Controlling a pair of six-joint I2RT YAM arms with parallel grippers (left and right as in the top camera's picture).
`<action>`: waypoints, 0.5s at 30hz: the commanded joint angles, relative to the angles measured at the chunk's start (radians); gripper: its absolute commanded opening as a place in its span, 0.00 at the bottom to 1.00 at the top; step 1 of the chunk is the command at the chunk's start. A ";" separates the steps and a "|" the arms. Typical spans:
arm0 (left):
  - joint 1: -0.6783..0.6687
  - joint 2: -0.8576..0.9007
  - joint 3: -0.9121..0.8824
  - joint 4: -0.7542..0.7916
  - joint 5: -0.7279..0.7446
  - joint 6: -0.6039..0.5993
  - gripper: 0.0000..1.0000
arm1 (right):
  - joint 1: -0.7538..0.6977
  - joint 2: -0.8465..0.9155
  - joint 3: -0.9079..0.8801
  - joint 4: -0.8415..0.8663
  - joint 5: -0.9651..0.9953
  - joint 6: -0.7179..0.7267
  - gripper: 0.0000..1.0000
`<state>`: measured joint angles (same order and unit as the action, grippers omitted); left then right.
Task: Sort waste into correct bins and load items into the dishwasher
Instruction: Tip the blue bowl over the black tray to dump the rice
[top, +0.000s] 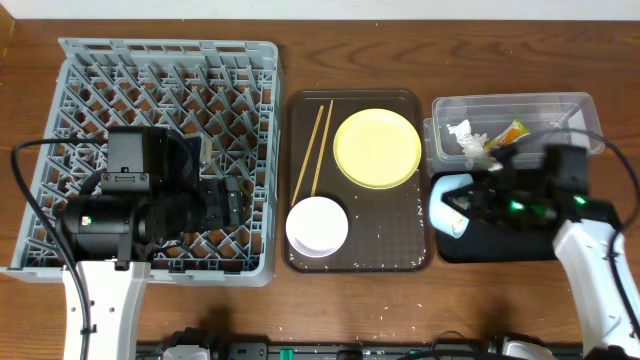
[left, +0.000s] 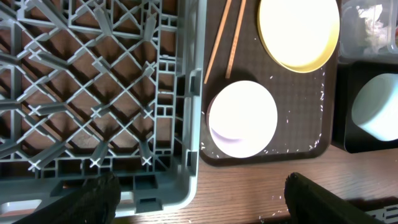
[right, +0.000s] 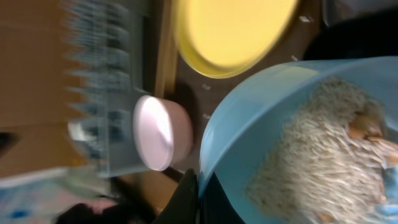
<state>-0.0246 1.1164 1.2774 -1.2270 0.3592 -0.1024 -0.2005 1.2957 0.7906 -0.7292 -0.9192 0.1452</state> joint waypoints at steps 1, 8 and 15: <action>-0.005 0.000 0.016 -0.002 -0.014 0.017 0.85 | -0.143 -0.006 -0.064 0.025 -0.379 -0.214 0.01; -0.005 0.000 0.016 -0.002 -0.014 0.017 0.85 | -0.346 -0.005 -0.153 0.038 -0.555 -0.380 0.01; -0.005 0.000 0.016 -0.002 -0.014 0.017 0.85 | -0.426 -0.005 -0.180 0.040 -0.634 -0.462 0.01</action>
<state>-0.0246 1.1164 1.2774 -1.2270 0.3592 -0.0998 -0.6094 1.2957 0.6155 -0.6930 -1.4258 -0.2264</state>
